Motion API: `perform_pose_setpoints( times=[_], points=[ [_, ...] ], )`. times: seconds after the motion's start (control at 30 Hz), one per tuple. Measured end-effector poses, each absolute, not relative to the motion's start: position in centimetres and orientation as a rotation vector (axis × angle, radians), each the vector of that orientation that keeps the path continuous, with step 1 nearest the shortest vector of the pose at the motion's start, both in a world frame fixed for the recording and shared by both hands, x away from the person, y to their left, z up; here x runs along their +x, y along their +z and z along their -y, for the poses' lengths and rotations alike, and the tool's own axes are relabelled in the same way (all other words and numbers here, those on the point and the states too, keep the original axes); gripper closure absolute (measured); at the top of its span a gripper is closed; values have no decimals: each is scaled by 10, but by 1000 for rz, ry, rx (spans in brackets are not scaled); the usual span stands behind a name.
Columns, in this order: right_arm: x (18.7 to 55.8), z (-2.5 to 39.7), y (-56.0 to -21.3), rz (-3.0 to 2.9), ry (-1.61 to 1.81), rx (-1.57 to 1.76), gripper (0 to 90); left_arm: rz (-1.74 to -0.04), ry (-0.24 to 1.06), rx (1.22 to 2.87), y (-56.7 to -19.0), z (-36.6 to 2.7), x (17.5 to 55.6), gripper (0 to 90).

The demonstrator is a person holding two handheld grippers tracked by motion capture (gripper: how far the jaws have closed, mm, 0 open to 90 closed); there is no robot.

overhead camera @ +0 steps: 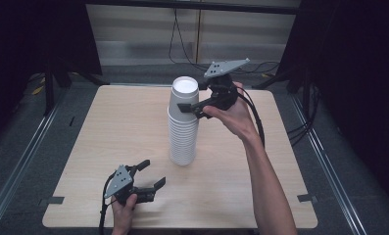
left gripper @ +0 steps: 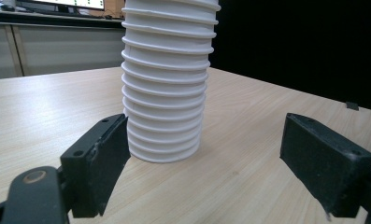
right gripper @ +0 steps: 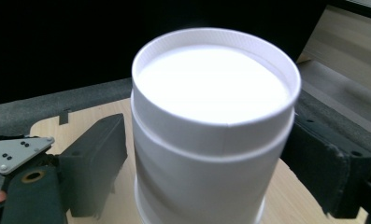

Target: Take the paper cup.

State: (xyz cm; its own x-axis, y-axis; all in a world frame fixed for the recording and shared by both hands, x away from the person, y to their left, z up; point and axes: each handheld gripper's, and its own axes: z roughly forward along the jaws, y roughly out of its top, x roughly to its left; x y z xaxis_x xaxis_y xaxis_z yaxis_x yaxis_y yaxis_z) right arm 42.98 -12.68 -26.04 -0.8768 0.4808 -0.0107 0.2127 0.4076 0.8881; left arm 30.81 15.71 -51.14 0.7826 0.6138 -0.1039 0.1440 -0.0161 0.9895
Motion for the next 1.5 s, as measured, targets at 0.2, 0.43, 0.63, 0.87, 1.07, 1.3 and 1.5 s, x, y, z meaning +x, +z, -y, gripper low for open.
perform_pose_setpoints(
  times=[0.2,0.43,0.63,0.87,1.07,1.3,1.5],
  points=[
    [432,121,-258,-2417,1435,597,152,-627,410,1565,-512,-157,308,156],
    [437,117,-257,-2448,1405,588,158,-625,412,1564,-512,-158,308,156],
    [439,115,-257,-2453,1395,583,187,-623,411,1565,-512,-158,308,156],
    [439,117,-255,-2446,1419,585,200,-624,408,1563,-512,-158,308,156],
    [439,117,-254,-2438,1422,578,210,-626,412,1562,-512,-158,308,156],
    [439,117,-254,-2440,1422,572,212,-623,409,1563,-512,-158,308,156],
    [434,125,-239,-2376,1516,566,216,-623,410,1564,-512,-158,308,156]
  ],
)
